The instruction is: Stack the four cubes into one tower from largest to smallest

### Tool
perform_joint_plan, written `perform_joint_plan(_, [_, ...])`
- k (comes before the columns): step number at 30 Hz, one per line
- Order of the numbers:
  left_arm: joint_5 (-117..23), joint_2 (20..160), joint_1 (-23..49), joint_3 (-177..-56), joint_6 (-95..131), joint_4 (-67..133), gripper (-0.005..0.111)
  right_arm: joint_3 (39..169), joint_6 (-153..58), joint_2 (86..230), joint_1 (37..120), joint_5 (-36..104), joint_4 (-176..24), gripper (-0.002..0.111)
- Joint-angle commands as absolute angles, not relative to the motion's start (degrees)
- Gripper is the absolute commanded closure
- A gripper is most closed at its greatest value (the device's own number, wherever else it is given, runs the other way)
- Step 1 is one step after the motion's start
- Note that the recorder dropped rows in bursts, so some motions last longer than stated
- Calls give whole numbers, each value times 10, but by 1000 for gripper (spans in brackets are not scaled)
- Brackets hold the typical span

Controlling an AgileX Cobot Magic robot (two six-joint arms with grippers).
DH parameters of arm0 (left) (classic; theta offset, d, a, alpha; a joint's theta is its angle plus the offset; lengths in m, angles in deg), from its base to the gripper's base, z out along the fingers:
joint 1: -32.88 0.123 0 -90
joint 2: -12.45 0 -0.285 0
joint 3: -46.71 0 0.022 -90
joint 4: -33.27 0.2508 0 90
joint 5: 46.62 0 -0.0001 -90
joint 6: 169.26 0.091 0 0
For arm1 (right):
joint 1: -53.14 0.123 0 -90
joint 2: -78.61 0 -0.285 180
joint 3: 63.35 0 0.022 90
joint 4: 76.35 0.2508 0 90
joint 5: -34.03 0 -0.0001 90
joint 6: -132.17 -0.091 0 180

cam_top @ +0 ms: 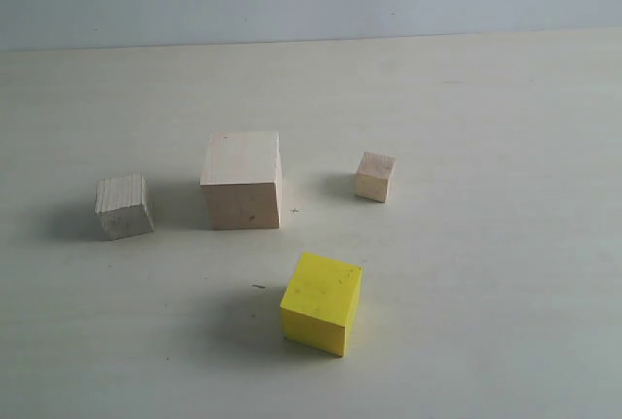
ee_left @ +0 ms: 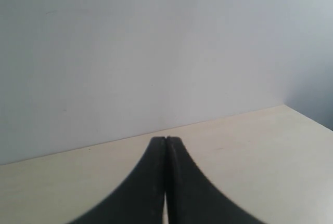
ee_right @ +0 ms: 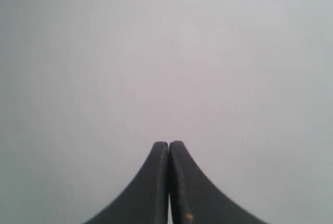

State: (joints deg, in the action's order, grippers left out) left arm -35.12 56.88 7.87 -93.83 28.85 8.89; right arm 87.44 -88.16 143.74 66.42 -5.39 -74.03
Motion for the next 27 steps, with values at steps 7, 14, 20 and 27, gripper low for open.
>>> perform_joint_plan(7, [-356,576,77,-936,287,106,107,884,-1419,1491,758,187,-1639,108])
perform_joint_plan(14, [-352,576,77,-936,287,106,107,966,-953,1486,758,-6,-1664,108])
perform_joint_plan(20, [-352,576,77,-936,287,106,107,982,-523,1461,758,-194,-1475,108])
perform_joint_plan(27, [-352,576,77,-936,287,106,107,981,-556,1433,758,-348,-1009,108])
